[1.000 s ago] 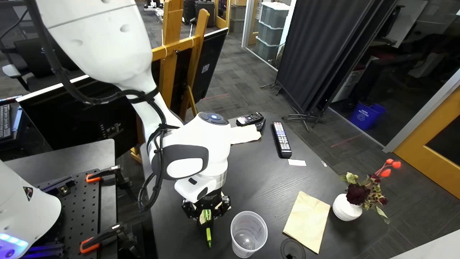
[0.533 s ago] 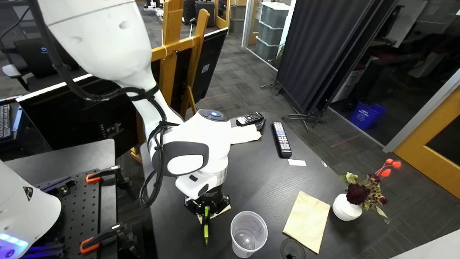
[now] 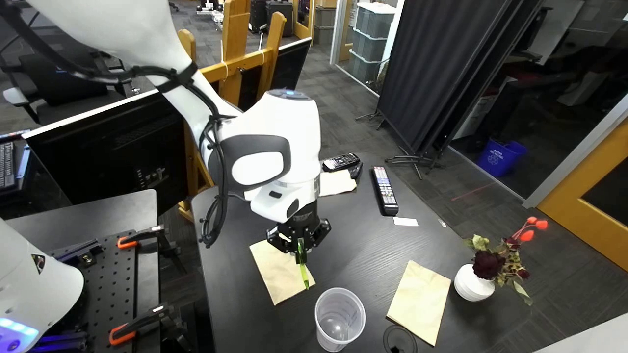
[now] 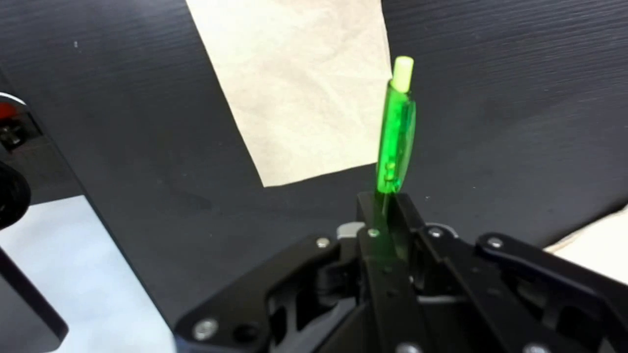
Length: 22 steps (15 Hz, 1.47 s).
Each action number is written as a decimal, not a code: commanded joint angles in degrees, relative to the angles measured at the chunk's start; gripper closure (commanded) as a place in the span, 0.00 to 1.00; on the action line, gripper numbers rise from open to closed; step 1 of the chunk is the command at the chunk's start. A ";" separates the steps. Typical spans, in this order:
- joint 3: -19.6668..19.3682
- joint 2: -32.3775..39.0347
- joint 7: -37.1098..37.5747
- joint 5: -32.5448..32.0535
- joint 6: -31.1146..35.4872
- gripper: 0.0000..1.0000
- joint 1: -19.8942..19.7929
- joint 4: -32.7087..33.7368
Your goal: Put the marker into the pen.
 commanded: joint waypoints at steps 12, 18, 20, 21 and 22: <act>7.92 -11.85 1.50 -29.04 -25.22 0.97 -7.16 5.45; 8.56 -8.57 9.81 -45.47 -31.66 0.97 -9.31 6.72; 8.68 -6.54 13.88 -50.62 -32.35 0.97 -9.66 6.99; 8.70 -5.30 15.94 -53.08 -32.19 0.97 -9.82 7.18; 8.71 -3.77 18.92 -56.01 -31.92 0.97 -9.89 7.43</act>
